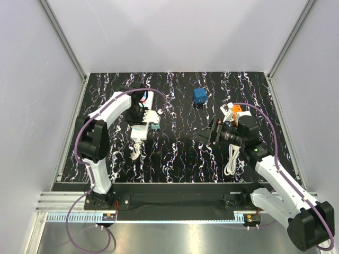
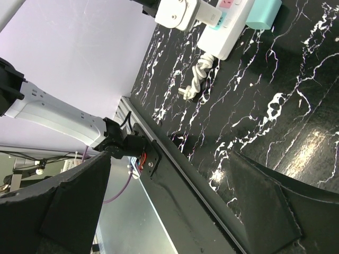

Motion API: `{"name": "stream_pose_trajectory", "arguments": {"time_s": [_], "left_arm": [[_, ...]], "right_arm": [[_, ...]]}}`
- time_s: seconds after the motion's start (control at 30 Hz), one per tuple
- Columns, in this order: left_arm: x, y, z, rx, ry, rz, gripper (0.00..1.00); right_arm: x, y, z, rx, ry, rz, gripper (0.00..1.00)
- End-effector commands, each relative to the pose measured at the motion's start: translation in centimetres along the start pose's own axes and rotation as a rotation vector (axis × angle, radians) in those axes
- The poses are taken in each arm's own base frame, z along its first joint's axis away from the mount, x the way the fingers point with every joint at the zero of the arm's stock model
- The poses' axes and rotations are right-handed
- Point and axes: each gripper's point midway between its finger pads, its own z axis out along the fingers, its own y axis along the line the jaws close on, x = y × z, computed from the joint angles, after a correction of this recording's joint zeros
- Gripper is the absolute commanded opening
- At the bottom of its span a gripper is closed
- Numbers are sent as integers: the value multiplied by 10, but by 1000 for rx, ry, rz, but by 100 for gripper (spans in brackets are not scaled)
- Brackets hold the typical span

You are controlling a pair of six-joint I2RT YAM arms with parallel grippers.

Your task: Insert the plug

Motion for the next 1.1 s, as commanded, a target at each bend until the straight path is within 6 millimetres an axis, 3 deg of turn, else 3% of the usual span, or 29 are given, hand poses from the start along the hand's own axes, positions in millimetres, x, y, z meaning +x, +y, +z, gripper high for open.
{"name": "stream_pose_trajectory", "arguments": {"time_s": [0.0,0.17,0.53,0.87,1.07], "left_arm": [[2,-3,19,48,52,-4,0],[-3,-12,23,69,64,-26,0],[-3,-31,54,132,83,-86,0],[-28,-12,55,89,58,-93,0],[-33,-15,66,114,78,-98,0]], "right_arm": [[1,-2,-2,19,-12,-22,100],[2,-5,-2,28,-16,-19,100],[3,-6,-4,32,-17,-23,100],[5,-12,-3,50,-20,-25,100],[6,-11,-5,49,-21,-27,100]]}}
